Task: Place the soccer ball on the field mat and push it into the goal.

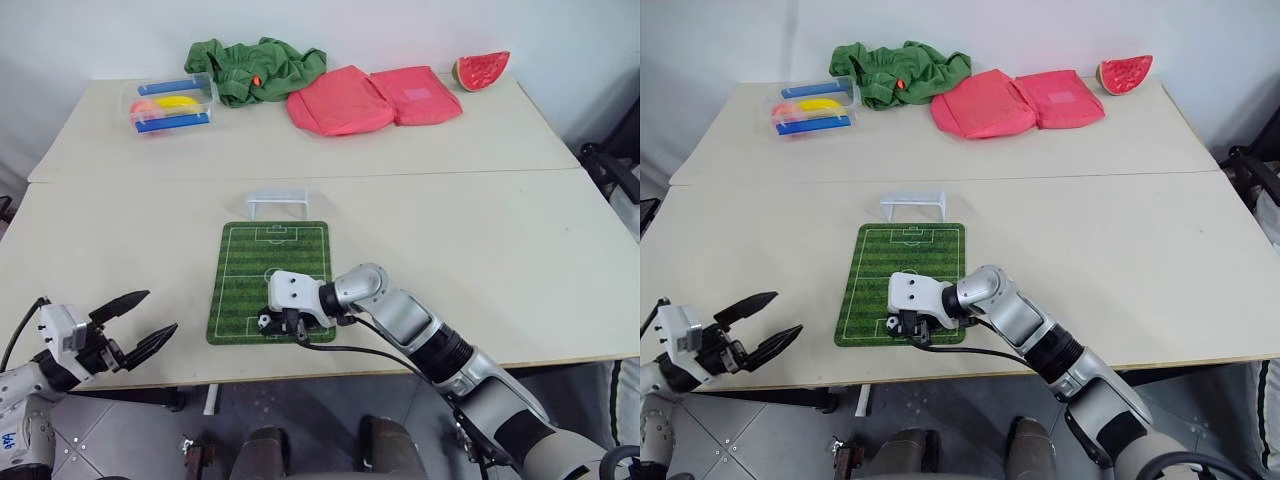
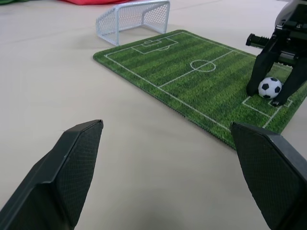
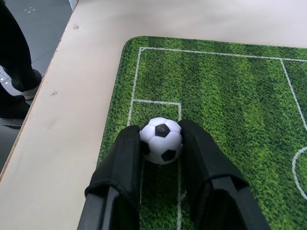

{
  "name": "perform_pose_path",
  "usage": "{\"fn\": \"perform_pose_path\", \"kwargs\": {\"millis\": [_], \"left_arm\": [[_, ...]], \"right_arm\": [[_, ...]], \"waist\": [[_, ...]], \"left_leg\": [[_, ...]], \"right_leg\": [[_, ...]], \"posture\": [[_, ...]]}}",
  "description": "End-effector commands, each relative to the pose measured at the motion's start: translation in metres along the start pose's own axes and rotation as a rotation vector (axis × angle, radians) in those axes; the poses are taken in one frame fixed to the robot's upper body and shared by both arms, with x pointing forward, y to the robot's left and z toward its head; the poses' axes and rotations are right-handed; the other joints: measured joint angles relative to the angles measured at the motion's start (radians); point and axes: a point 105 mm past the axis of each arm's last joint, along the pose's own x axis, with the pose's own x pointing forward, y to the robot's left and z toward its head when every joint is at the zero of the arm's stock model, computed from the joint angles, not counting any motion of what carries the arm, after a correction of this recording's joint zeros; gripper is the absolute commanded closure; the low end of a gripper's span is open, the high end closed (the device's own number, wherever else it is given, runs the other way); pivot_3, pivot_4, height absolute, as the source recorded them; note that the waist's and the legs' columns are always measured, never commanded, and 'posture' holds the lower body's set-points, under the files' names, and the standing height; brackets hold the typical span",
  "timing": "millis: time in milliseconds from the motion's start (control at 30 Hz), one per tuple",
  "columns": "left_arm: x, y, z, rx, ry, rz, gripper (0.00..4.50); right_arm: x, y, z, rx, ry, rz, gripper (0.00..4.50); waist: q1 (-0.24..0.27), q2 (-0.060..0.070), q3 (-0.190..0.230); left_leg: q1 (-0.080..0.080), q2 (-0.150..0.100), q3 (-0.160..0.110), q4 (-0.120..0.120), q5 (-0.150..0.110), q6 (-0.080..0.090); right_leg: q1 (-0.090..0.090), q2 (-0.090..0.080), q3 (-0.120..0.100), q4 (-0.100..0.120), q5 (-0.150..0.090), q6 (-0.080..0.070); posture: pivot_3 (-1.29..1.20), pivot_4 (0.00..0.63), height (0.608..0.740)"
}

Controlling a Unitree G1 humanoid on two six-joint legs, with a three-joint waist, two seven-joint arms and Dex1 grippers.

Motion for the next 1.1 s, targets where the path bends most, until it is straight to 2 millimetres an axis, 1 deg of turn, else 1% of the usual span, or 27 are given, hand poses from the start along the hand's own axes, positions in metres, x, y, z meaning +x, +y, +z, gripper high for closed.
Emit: {"fn": "perform_pose_path", "kwargs": {"millis": [33,233,400,533,767,900,1100], "left_arm": [[0.001,0.005,0.011,0.028,-0.037,0.012,0.00],[0.003,0.008,0.013,0.032,-0.042,0.016,0.00],[0.003,0.011,0.015,0.035,-0.045,0.022,0.00],[0.003,0.013,0.016,0.040,-0.046,0.031,0.00],[0.003,0.015,0.017,0.046,-0.049,0.040,0.00],[0.003,0.017,0.018,0.049,-0.051,0.048,0.00],[0.005,0.020,0.019,0.051,-0.056,0.055,0.00]], "right_arm": [[-0.002,-0.002,0.007,-0.002,-0.031,-0.011,3.65],[-0.001,-0.005,0.007,-0.002,-0.035,-0.027,3.65],[-0.001,-0.006,0.012,-0.001,-0.052,-0.027,3.65],[-0.001,-0.005,0.011,-0.003,-0.049,-0.021,3.65],[-0.002,0.002,0.013,-0.009,-0.062,0.021,3.65],[0.000,-0.003,0.007,-0.003,-0.043,0.001,3.65],[0.000,-0.005,0.009,-0.004,-0.047,0.001,3.65]], "waist": [[0.000,0.000,0.000],[-0.001,0.000,0.000],[-0.001,0.000,0.000],[-0.001,0.000,0.000],[-0.001,0.000,0.000],[-0.001,0.000,0.000],[-0.002,0.000,0.000]], "left_leg": [[0.000,0.000,0.000,0.000,0.000,0.000],[0.000,0.000,0.000,0.000,0.000,0.000],[0.000,0.000,0.000,0.000,0.000,0.000],[0.000,0.000,0.000,0.000,0.000,0.000],[0.000,0.000,0.000,0.000,0.000,0.000],[0.000,0.000,0.000,0.000,0.000,0.000],[0.000,0.000,0.000,0.000,0.000,0.000]], "right_leg": [[0.000,0.000,0.000,0.000,0.000,0.000],[0.000,0.000,0.000,0.000,0.000,0.000],[0.000,0.000,0.000,0.000,0.000,0.000],[0.000,0.000,0.000,0.000,0.000,0.000],[0.000,0.000,0.000,0.000,0.000,0.000],[0.000,0.000,0.000,0.000,0.000,0.000],[0.000,0.000,0.000,0.000,0.000,0.000]], "posture": [[0.00,0.150,0.740],[0.00,0.150,0.740],[0.00,0.150,0.740],[0.00,0.150,0.740],[0.00,0.150,0.740],[0.00,0.150,0.740],[0.00,0.150,0.740]]}}
